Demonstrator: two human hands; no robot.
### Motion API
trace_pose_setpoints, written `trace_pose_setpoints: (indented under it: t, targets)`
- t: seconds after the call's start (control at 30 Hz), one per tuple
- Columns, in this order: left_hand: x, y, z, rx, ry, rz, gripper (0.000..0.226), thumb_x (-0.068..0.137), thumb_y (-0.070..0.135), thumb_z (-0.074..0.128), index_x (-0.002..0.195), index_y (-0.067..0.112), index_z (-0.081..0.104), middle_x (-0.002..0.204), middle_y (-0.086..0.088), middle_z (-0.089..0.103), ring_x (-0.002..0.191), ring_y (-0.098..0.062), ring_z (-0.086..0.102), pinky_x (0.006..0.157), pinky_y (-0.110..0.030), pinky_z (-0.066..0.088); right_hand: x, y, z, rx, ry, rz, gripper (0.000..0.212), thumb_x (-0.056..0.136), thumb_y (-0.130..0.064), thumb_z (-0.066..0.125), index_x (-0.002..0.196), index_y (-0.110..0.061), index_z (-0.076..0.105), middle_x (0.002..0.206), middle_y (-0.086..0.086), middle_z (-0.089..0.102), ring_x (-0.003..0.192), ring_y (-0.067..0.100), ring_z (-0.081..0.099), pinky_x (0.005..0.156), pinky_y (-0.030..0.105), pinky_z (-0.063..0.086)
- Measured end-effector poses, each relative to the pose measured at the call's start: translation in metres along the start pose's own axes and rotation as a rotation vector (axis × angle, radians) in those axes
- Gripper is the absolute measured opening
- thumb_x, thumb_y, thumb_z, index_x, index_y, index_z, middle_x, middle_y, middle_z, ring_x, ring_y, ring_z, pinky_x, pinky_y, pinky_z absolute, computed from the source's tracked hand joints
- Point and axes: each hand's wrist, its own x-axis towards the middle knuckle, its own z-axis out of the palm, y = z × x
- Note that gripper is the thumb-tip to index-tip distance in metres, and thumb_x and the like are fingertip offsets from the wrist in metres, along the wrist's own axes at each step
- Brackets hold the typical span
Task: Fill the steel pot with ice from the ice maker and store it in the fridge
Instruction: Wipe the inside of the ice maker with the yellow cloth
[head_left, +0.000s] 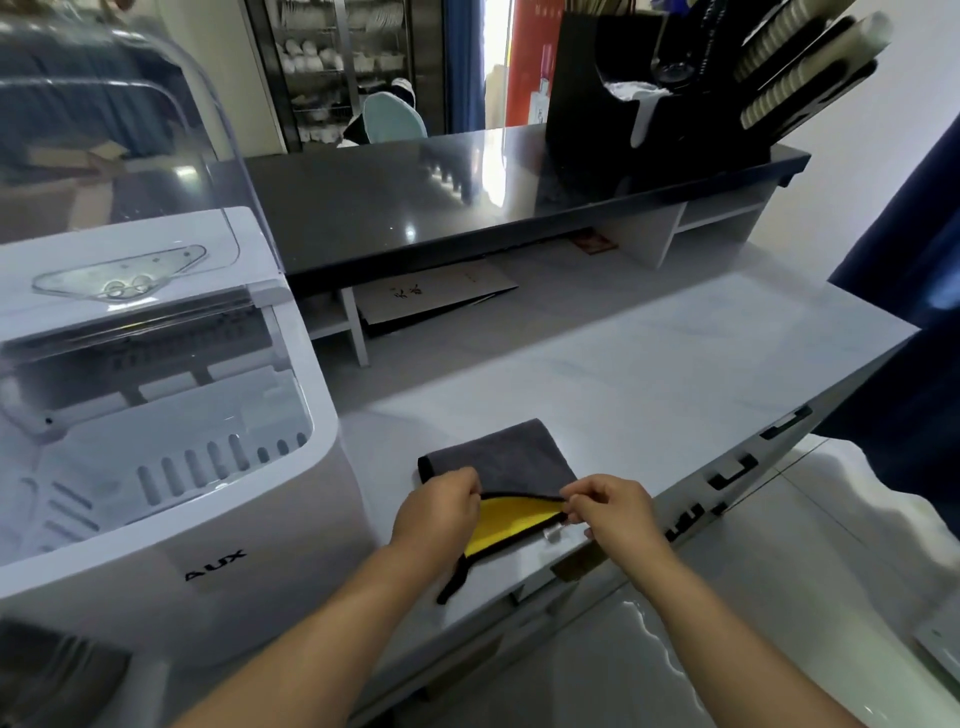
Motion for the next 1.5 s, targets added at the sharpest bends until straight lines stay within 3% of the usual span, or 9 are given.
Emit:
trace_pose_setpoints:
  t: [0.1, 0.27, 0.37, 0.53, 0.6, 0.7, 0.97, 1.17, 1.5]
  targets:
    - [0.006, 0.019, -0.019, -0.173, 0.098, -0.008, 0.017, 0.099, 0.024, 0.033, 0.09, 0.02, 0.046, 0.069, 0.001, 0.052, 0.062, -0.018, 0.048, 0.055, -0.032, 0.033, -0.001, -0.003, -0.001, -0.041, 0.025, -0.042, 0.023, 0.086, -0.007, 0.061, 0.093, -0.028, 0.066, 0.1, -0.008, 0.067, 0.092, 0.01, 0.063, 0.081, 0.03, 0.053]
    - [0.019, 0.052, -0.055, -0.421, 0.2, 0.093, 0.014, 0.1, 0.024, 0.037, 0.09, 0.023, 0.047, 0.07, 0.004, 0.049, 0.064, -0.015, 0.046, 0.059, -0.034, 0.039, -0.008, -0.022, 0.001, -0.083, -0.132, -0.09, 0.069, 0.081, -0.019, 0.072, 0.141, -0.024, 0.037, 0.136, -0.01, 0.039, 0.128, 0.012, 0.037, 0.099, 0.029, 0.04]
    - [0.022, 0.073, -0.075, -0.455, 0.242, 0.148, 0.012, 0.098, 0.021, 0.042, 0.091, 0.02, 0.051, 0.072, 0.002, 0.052, 0.07, -0.017, 0.049, 0.065, -0.037, 0.042, -0.013, -0.037, 0.005, 0.026, -0.14, -0.147, 0.057, 0.083, -0.016, 0.071, 0.129, -0.028, 0.04, 0.113, -0.017, 0.046, 0.108, 0.006, 0.044, 0.084, 0.018, 0.043]
    - [0.022, 0.105, -0.102, -0.469, 0.265, 0.217, 0.011, 0.097, 0.02, 0.044, 0.091, 0.02, 0.053, 0.07, 0.004, 0.053, 0.064, -0.013, 0.047, 0.06, -0.032, 0.039, -0.012, -0.05, 0.01, 0.134, 0.011, -0.205, 0.04, 0.086, -0.02, 0.067, 0.123, -0.027, 0.053, 0.106, -0.011, 0.061, 0.1, 0.009, 0.058, 0.084, 0.026, 0.049]
    - [0.021, 0.111, -0.111, -0.502, 0.275, 0.232, 0.013, 0.098, 0.019, 0.043, 0.091, 0.02, 0.054, 0.07, 0.002, 0.052, 0.062, -0.013, 0.046, 0.058, -0.031, 0.039, -0.013, -0.054, 0.0, 0.103, 0.117, -0.239, 0.007, 0.088, -0.019, 0.063, 0.088, -0.025, 0.064, 0.079, -0.009, 0.061, 0.076, 0.009, 0.057, 0.066, 0.026, 0.044]
    - [0.022, 0.115, -0.122, -0.561, 0.305, 0.247, 0.014, 0.098, 0.019, 0.043, 0.09, 0.018, 0.054, 0.068, 0.0, 0.05, 0.058, -0.012, 0.044, 0.053, -0.03, 0.037, -0.015, -0.064, -0.024, 0.128, 0.167, -0.256, 0.04, 0.09, -0.018, 0.06, 0.053, -0.018, 0.045, 0.05, -0.005, 0.041, 0.052, 0.014, 0.038, 0.054, 0.028, 0.028]
    - [0.032, 0.114, -0.141, -0.56, 0.498, 0.181, 0.015, 0.095, 0.019, 0.05, 0.084, 0.023, 0.059, 0.068, 0.003, 0.055, 0.061, -0.012, 0.048, 0.057, -0.031, 0.039, -0.04, -0.133, -0.097, 0.297, -0.002, -0.253, 0.031, 0.087, -0.024, 0.067, 0.081, 0.006, 0.065, 0.077, 0.023, 0.058, 0.07, 0.03, 0.053, 0.07, 0.047, 0.049]
    - [0.026, 0.119, -0.14, -0.584, 0.593, 0.188, 0.006, 0.085, 0.019, 0.065, 0.088, 0.018, 0.06, 0.093, -0.002, 0.054, 0.08, -0.012, 0.055, 0.065, -0.02, 0.04, -0.059, -0.176, -0.115, 0.197, 0.029, -0.361, 0.01, 0.087, -0.023, 0.066, 0.08, -0.015, 0.069, 0.086, 0.01, 0.071, 0.082, 0.027, 0.066, 0.077, 0.04, 0.057]
    - [-0.04, 0.126, -0.082, -0.822, 0.032, 0.395, 0.021, 0.088, 0.04, 0.056, 0.088, 0.023, 0.069, 0.079, 0.012, 0.068, 0.074, -0.002, 0.061, 0.069, -0.016, 0.049, -0.067, -0.189, -0.118, 0.201, 0.164, -0.456, 0.007, 0.089, -0.013, 0.063, 0.088, -0.02, 0.061, 0.08, -0.001, 0.062, 0.073, 0.012, 0.057, 0.059, 0.022, 0.042]
